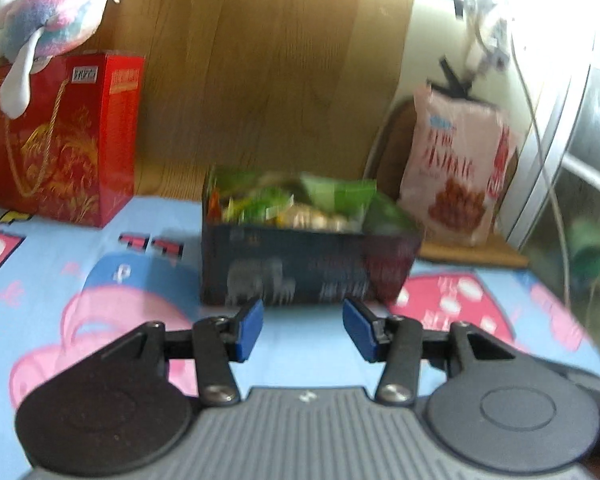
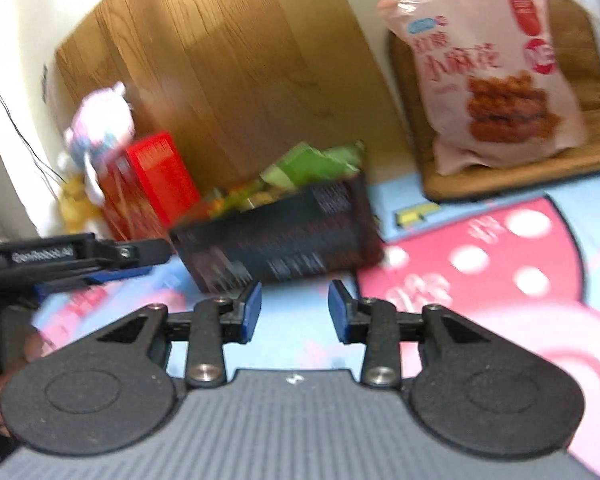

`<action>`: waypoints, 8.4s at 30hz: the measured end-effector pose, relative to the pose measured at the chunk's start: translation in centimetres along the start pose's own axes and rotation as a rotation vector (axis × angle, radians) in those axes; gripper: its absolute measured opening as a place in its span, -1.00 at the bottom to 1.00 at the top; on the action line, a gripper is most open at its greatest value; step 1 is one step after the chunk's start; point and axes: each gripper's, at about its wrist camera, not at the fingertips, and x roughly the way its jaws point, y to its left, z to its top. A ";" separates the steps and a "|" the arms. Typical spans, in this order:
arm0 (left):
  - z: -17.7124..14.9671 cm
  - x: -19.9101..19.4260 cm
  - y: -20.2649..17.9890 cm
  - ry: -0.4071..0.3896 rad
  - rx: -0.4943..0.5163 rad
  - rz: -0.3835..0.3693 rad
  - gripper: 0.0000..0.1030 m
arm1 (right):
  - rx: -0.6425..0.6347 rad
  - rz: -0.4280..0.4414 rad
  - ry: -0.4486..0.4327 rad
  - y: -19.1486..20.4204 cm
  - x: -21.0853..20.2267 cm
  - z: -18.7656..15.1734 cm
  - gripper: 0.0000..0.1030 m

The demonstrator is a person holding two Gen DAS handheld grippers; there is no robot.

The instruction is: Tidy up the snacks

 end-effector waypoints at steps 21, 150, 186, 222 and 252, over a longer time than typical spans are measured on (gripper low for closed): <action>-5.9 -1.2 -2.9 0.057 0.137 0.242 0.08 | 0.043 0.019 -0.026 -0.9 -3.4 -3.5 -0.17; -7.6 -1.8 -2.9 -0.121 0.259 0.470 1.00 | 0.117 0.022 -0.090 -1.8 -4.3 -3.4 0.58; -7.4 -1.5 -2.3 -0.088 0.213 0.445 1.00 | 0.104 0.015 -0.084 -1.7 -4.2 -3.4 0.58; -7.1 -0.9 -2.8 0.050 0.206 0.507 1.00 | 0.126 0.042 -0.095 -2.0 -4.4 -3.3 0.59; -6.9 -1.6 -3.4 0.022 0.256 0.564 1.00 | 0.133 0.051 -0.101 -2.2 -4.6 -3.4 0.61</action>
